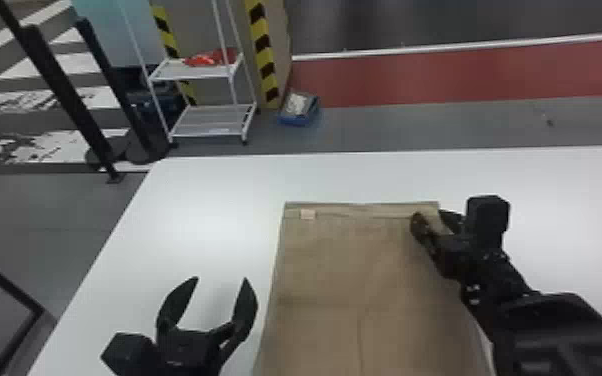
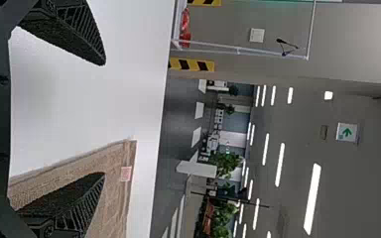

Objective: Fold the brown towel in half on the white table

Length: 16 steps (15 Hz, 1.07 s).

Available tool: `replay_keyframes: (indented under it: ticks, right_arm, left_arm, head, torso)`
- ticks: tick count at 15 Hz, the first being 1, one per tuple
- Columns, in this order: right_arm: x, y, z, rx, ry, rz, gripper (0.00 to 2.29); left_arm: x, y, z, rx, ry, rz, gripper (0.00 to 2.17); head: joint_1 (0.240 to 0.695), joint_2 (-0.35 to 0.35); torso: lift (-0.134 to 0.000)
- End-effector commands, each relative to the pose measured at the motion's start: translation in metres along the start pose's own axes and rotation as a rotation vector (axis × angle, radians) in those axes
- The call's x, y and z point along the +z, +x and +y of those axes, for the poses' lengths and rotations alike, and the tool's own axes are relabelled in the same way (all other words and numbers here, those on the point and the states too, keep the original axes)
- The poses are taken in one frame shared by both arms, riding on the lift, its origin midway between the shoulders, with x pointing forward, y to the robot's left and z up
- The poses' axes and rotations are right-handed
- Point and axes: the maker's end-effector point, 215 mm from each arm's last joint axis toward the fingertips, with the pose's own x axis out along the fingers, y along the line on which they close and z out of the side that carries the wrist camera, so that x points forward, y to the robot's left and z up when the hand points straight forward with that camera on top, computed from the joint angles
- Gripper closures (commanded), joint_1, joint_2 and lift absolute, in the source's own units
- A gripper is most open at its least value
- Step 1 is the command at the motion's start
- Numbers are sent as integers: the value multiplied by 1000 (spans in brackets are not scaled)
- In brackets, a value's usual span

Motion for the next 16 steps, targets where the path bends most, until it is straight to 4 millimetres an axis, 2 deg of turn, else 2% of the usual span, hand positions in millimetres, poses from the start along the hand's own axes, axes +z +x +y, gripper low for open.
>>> replay_keyframes:
  ticks: [1,4,6,7,10,11,12,16]
  right_arm:
    - [-2,-1,1,0,4,2,650]
    - [0,-1,1,0,2,-1,653]
    - [2,-1,3,2,-2,-5,930]
    - [2,-1,4,1,-2,-6,937]
    - [9,-3,6,1,-2,-21,927]
    - [11,-6,8,3,-1,-29,846]
    - [14,-7,9,3,-1,-33,650]
    - [16,-7,8,-1,-17,-33,650]
  left_arm:
    - [0,0,-2,-6,1,1,83]
    - [1,-1,-3,-9,3,0,83]
    - [2,-1,-3,-11,7,-3,83]
    - [3,-1,-3,-11,7,-3,83]
    - [3,-2,-2,-12,8,-3,83]
    - [4,-2,-2,-14,11,-4,83]
    - [5,-1,-2,-14,9,-6,83]
    - [5,-2,-4,-19,10,-5,83]
  head:
    - [695,200]
    - [695,198]
    - [695,197]
    - [695,198]
    - [695,199]
    - [695,200]
    - [695,201]
    - [695,205]
  torso:
    - [-126]
    - [-126]
    - [-126]
    - [-126]
    - [-126]
    - [-126]
    - [-126]
    - [-126]
